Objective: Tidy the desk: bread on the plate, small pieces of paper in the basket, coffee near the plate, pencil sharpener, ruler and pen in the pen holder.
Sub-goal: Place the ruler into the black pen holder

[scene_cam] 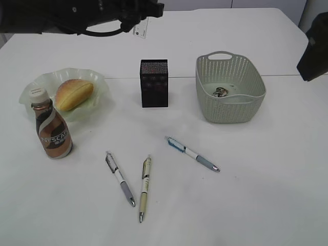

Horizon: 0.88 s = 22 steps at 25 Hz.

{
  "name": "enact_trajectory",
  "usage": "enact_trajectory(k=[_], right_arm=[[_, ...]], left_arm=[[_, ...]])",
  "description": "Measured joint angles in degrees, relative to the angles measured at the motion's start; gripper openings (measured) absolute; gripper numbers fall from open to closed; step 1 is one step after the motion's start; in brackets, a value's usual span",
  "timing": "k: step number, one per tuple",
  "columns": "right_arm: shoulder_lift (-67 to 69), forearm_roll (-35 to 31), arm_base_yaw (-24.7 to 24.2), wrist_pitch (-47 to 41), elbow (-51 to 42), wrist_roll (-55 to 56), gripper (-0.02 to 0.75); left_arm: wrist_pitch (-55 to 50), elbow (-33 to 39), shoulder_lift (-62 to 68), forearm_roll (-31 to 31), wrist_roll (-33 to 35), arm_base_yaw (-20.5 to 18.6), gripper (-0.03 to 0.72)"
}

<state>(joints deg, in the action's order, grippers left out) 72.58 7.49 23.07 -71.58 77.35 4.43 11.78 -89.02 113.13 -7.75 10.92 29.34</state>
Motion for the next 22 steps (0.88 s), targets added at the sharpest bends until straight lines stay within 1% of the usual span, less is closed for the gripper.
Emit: enact_trajectory(k=[8, 13, 22], right_arm=[[0.0, 0.32, 0.0, 0.0, 0.0, 0.0, 0.475], [0.0, 1.49, 0.0, 0.0, 0.0, 0.0, 0.475], [0.0, 3.22, 0.0, 0.0, 0.0, 0.0, 0.475]], left_arm=[[6.83, 0.0, 6.15, 0.0, 0.04, 0.0, 0.272], [10.56, 0.0, 9.5, 0.0, 0.04, -0.68, 0.272], [16.38, 0.0, 13.83, -0.13, -3.46, -1.39, 0.272]])
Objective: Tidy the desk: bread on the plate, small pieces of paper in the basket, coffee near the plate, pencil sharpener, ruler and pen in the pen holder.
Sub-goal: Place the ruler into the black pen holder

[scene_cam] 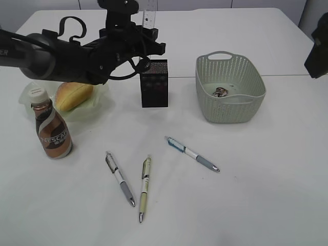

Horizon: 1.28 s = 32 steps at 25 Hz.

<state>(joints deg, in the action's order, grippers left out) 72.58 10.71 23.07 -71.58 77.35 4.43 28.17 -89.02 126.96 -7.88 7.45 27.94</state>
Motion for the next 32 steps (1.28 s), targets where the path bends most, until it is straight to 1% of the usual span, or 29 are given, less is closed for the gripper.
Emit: enact_trajectory(k=[6, 13, 16, 22, 32], right_arm=[[0.0, 0.35, 0.0, 0.0, 0.0, 0.0, 0.475], [0.0, 0.62, 0.0, 0.0, 0.0, 0.0, 0.475], [0.0, 0.84, 0.0, 0.0, 0.0, 0.0, 0.475], [0.0, 0.97, 0.0, 0.0, 0.0, 0.0, 0.475], [0.0, 0.97, 0.0, 0.0, 0.0, 0.0, 0.475]], left_arm=[[1.53, -1.53, 2.35, 0.0, -2.48, 0.0, 0.272], [1.43, -4.43, 4.16, 0.0, -3.41, 0.0, 0.272], [1.26, -4.94, 5.22, 0.78, -4.2, 0.0, 0.272], [-0.08, -8.46, 8.37, 2.49, -6.73, 0.0, 0.273], [-0.36, -9.04, 9.56, 3.91, -7.45, -0.44, 0.273]])
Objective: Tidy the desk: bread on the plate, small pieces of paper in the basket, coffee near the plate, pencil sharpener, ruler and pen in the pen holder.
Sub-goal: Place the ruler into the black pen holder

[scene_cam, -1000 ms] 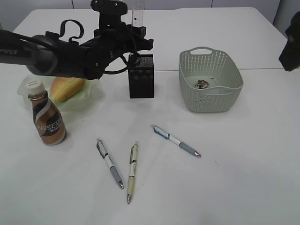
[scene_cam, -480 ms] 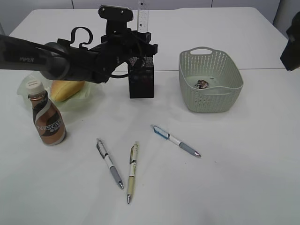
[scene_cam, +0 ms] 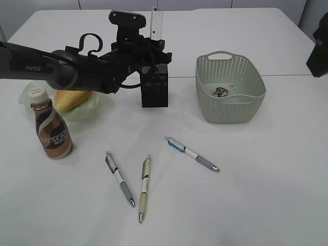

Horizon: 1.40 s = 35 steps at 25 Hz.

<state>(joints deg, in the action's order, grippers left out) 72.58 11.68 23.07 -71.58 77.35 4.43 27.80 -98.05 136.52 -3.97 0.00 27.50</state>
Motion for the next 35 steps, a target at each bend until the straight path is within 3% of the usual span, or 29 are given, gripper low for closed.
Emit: enact_trajectory(k=[28, 35], right_arm=[[0.0, 0.0, 0.0, 0.0, 0.0, 0.0, 0.475], [0.0, 0.0, 0.0, 0.0, 0.0, 0.0, 0.475]], left_arm=[[-2.75, -2.92, 2.98, 0.5, 0.0, -0.05, 0.286], [-3.39, -2.92, 2.98, 0.6, 0.0, -0.05, 0.364]])
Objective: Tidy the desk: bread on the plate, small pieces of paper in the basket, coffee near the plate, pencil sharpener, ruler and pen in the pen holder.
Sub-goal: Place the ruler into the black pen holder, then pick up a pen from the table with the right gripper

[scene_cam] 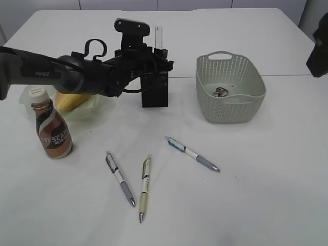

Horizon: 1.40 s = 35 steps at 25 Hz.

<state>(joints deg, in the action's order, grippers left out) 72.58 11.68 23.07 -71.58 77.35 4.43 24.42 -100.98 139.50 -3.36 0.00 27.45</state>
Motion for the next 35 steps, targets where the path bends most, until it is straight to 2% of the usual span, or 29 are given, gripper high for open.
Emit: enact_trajectory(k=[5, 11, 14, 24, 31, 35], right_arm=[[0.0, 0.0, 0.0, 0.0, 0.0, 0.0, 0.475], [0.0, 0.0, 0.0, 0.0, 0.0, 0.0, 0.475], [0.0, 0.0, 0.0, 0.0, 0.0, 0.0, 0.475], [0.0, -1.5, 0.0, 0.0, 0.0, 0.0, 0.475], [0.0, -9.76, 0.0, 0.0, 0.0, 0.0, 0.475], [0.0, -14.36, 0.0, 0.0, 0.0, 0.0, 0.475]], left_arm=[[-1.13, 0.0, 0.08, 0.0, 0.0, 0.0, 0.419], [-4.5, 0.0, -2.09, 0.0, 0.0, -0.09, 0.423], [-9.86, 0.0, -5.45, 0.0, 0.0, -0.35, 0.422], [-37.26, 0.0, -20.79, 0.0, 0.0, -0.79, 0.422], [-57.31, 0.0, -29.52, 0.0, 0.0, -0.79, 0.422], [-66.88, 0.0, -33.75, 0.26, -2.3, -0.79, 0.422]])
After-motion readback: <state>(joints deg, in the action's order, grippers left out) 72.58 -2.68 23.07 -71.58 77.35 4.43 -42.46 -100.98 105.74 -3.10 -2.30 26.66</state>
